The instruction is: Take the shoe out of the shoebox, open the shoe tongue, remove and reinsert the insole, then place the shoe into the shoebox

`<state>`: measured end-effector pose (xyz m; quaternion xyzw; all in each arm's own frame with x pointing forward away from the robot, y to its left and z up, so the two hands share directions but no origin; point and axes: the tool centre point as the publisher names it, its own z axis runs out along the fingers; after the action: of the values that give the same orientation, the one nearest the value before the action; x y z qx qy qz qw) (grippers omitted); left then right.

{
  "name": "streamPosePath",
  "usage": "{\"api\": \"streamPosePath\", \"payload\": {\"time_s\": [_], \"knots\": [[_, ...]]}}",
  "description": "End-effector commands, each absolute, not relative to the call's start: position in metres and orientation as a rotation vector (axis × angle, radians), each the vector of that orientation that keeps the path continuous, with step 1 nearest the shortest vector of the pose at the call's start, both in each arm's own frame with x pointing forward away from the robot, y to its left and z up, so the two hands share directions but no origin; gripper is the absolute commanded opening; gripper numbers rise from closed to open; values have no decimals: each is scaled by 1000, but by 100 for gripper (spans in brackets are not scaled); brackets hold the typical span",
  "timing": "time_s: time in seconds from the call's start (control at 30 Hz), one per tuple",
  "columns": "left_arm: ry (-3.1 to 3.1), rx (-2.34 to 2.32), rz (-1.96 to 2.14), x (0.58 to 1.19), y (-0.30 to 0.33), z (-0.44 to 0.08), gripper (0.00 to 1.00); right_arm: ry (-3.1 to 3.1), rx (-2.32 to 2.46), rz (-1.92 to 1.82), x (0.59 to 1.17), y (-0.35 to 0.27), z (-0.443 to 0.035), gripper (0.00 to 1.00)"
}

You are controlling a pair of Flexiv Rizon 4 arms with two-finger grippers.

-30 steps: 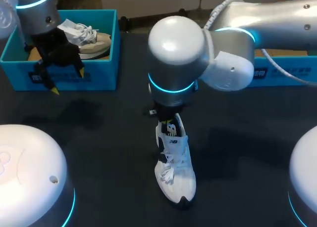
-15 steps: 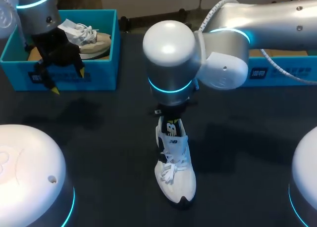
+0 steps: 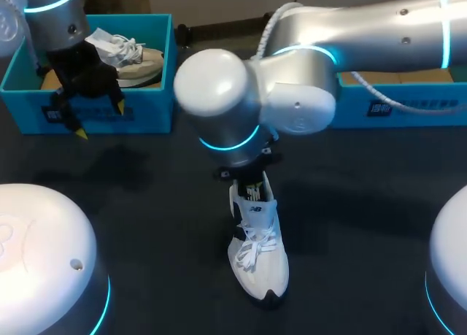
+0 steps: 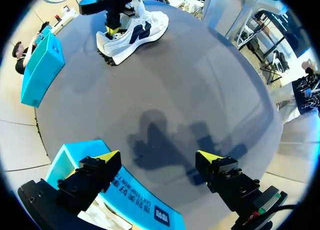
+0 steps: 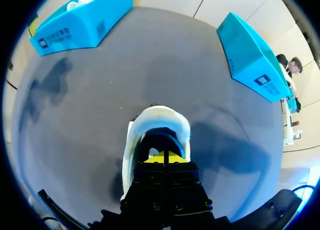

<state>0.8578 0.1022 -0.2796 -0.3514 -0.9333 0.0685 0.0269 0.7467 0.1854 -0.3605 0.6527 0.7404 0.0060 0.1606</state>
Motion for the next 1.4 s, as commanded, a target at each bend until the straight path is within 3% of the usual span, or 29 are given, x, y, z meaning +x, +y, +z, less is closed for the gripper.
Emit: {"api": "streamPosePath", "payload": {"time_s": [0.03,0.57,1.4], "knots": [[-2881,-1086,207,858,103,-279,100,2060,1853,-57,749,194,-376,0],[-2881,-1086,207,858,103,-279,100,1984,1807,-115,735,190,-357,0],[-2881,-1086,207,858,103,-279,100,1973,1837,-216,745,175,-402,0]]}}
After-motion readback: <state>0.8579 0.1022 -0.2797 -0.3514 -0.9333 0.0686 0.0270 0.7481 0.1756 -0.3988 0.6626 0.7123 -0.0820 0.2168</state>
